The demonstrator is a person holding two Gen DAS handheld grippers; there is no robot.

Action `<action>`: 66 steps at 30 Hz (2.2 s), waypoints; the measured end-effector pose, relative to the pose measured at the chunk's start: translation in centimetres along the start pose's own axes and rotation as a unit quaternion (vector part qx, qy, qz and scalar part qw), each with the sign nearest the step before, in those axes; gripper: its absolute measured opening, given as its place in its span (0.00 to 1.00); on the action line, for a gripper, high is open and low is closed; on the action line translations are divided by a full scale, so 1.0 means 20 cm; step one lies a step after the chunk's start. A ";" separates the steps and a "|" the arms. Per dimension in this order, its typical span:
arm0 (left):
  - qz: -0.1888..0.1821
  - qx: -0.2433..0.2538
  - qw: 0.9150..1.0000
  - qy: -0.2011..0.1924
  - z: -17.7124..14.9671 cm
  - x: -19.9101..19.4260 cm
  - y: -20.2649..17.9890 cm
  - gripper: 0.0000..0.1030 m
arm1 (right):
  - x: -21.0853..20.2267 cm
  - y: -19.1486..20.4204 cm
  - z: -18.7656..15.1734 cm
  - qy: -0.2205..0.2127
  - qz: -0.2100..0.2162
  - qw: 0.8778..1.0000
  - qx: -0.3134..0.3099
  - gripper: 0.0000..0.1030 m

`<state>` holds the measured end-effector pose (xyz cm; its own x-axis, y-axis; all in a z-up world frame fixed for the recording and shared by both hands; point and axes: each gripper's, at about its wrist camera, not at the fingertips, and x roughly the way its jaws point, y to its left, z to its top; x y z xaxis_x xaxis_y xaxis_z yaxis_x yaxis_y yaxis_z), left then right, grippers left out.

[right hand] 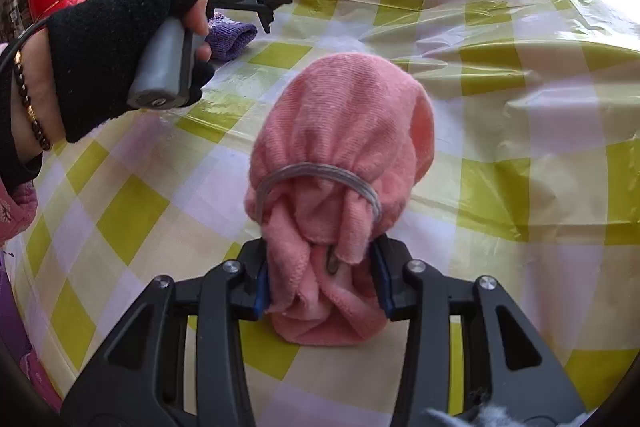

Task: Organize soft objects
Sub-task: 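Grasp the purple knit mitten with the left tool while the right tool holds the pouch, then carry the mitten and pink pouch with both tools over the box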

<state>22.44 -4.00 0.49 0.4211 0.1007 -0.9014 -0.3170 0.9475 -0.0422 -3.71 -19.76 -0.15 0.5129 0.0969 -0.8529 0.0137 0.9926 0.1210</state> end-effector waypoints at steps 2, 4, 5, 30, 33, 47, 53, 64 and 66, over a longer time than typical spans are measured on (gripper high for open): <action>-0.011 0.071 0.996 -0.046 -0.12 -0.08 0.02 0.65 | 0.00 -0.01 0.00 0.000 0.004 1.000 0.002 0.45; -0.059 0.138 0.987 -0.060 -0.26 -0.18 0.09 0.36 | 0.00 -0.02 0.00 -0.001 0.008 1.000 0.006 0.45; -0.078 0.165 0.982 -0.056 -0.35 -0.24 0.14 0.36 | 0.00 -0.02 0.01 -0.002 0.011 1.000 0.008 0.45; -0.178 0.010 0.983 0.041 -0.73 -0.51 0.55 0.79 | 0.01 0.00 0.02 0.002 -0.002 1.000 -0.006 0.49; -0.161 -0.074 0.984 0.031 -0.66 -0.46 0.64 0.82 | 0.01 0.00 0.02 0.002 0.001 1.000 -0.008 0.51; -0.090 0.123 0.986 -0.061 -0.76 -0.46 0.30 0.55 | 0.00 -0.01 0.02 0.000 0.004 1.000 -0.002 0.49; -0.138 0.171 0.972 -0.088 -0.89 -0.52 0.42 0.42 | -0.01 -0.04 0.01 -0.004 0.007 1.000 0.020 0.40; -0.126 0.179 0.971 -0.094 -0.90 -0.52 0.39 0.43 | 0.00 -0.01 0.02 -0.001 -0.010 1.000 0.006 0.40; -0.126 0.178 0.971 -0.092 -0.90 -0.52 0.40 0.43 | 0.00 0.00 0.01 0.000 -0.016 1.000 0.003 0.40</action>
<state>0.21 -2.98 1.86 0.6027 -0.1272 -0.7878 0.1171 0.9906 -0.0704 -3.44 -19.83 -0.05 0.5126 0.0659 -0.8561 0.0351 0.9946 0.0976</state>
